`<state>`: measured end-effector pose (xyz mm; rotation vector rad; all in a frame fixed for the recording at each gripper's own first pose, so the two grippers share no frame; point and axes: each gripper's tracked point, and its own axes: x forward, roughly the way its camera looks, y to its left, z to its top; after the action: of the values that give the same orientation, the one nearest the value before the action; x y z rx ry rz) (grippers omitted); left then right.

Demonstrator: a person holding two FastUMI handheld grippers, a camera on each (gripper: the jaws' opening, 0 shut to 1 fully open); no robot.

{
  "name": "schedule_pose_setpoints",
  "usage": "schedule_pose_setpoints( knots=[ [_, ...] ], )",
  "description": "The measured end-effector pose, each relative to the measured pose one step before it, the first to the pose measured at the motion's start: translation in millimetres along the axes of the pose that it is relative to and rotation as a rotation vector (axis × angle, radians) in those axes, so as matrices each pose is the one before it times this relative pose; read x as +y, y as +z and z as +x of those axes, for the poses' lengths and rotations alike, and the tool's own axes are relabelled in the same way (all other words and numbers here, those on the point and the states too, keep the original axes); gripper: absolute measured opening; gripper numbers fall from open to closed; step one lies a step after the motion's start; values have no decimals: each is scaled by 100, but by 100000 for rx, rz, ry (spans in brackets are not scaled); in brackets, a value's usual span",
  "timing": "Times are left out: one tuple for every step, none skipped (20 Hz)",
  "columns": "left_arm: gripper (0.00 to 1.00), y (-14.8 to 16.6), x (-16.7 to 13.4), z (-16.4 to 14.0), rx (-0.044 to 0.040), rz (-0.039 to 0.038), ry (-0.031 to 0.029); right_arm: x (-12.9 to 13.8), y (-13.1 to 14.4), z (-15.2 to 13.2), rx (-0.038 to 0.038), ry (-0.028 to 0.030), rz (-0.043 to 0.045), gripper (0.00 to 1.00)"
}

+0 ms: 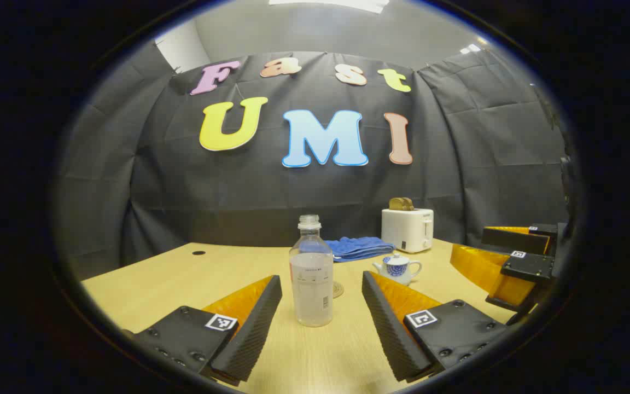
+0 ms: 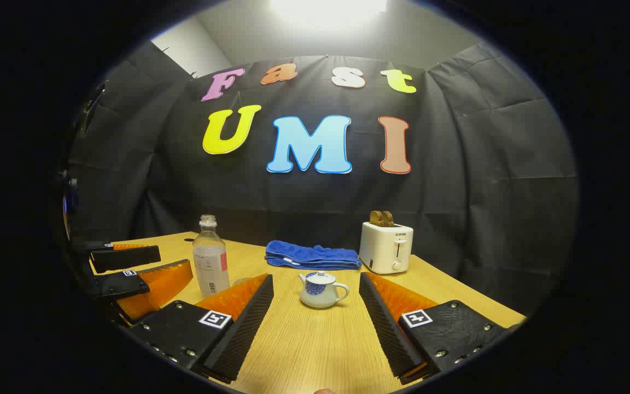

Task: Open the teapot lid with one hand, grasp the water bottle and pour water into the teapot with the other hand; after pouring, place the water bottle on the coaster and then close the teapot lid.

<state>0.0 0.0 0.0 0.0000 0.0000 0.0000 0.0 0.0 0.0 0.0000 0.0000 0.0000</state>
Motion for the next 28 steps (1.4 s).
schedule_pose_setpoints(
  knots=[
    [100,62,14,-78,-130,164,-39,1,136,-3,-210,3,150,97],
    [100,32,0,28,-193,183,-47,8,48,41,-262,117,138,97],
    [100,130,-36,-53,-92,201,-125,30,194,72,-395,28,289,97],
    [100,-20,-9,-74,-193,217,-37,91,22,120,-95,209,199,97],
    [100,109,12,-10,-105,118,-35,93,109,120,9,123,166,97],
    [100,-94,63,-26,49,43,30,58,0,56,44,63,97,97],
    [100,21,-15,36,194,-40,-128,67,74,96,121,116,23,97],
    [100,-86,-51,42,80,-109,-88,25,-56,137,27,-119,-77,97],
    [100,28,-23,39,191,-90,-94,-17,136,81,-19,-251,-117,97],
    [100,-58,75,-17,103,3,36,63,2,55,34,-33,-197,97],
    [100,143,33,65,-26,-40,-56,78,123,137,-194,68,-301,97],
    [100,-151,-31,5,178,-80,-194,-51,121,125,-483,-38,-114,97],
    [100,14,-7,95,301,-171,-157,46,256,240,-334,287,-20,97],
    [100,-172,-55,223,335,-252,-378,33,122,247,-279,172,271,97],
    [100,104,-55,200,62,-82,-359,-59,224,411,-80,-136,176,97],
    [100,-69,18,284,130,108,-130,-38,200,403,-158,-134,-103,97],
    [100,36,59,353,408,290,-9,-113,182,553,230,-470,-227,97],
    [100,-142,84,368,379,194,12,-93,25,527,226,-401,-184,97],
    [100,37,118,356,479,-210,51,-9,182,536,284,-272,-37,97],
    [100,-189,100,470,543,-787,-220,62,111,565,173,51,183,97],
    [100,71,-45,515,605,-1192,-662,115,304,568,56,187,397,97],
    [100,-151,34,508,772,-1082,-634,20,181,681,-13,118,337,97],
    [100,20,102,602,746,-598,-256,12,161,731,415,-34,159,97],
    [100,-152,175,500,760,-23,124,51,107,730,18,33,62,97],
    [100,35,269,415,528,437,482,11,169,837,380,67,-148,97],
    [100,-218,205,443,479,601,204,-14,-77,729,376,-30,-492,97],
    [100,-9,91,456,283,301,-37,-29,58,907,171,-447,-1019,97],
    [100,-251,-11,518,548,147,-266,-116,-86,823,525,-576,-1205,97]
  ],
)
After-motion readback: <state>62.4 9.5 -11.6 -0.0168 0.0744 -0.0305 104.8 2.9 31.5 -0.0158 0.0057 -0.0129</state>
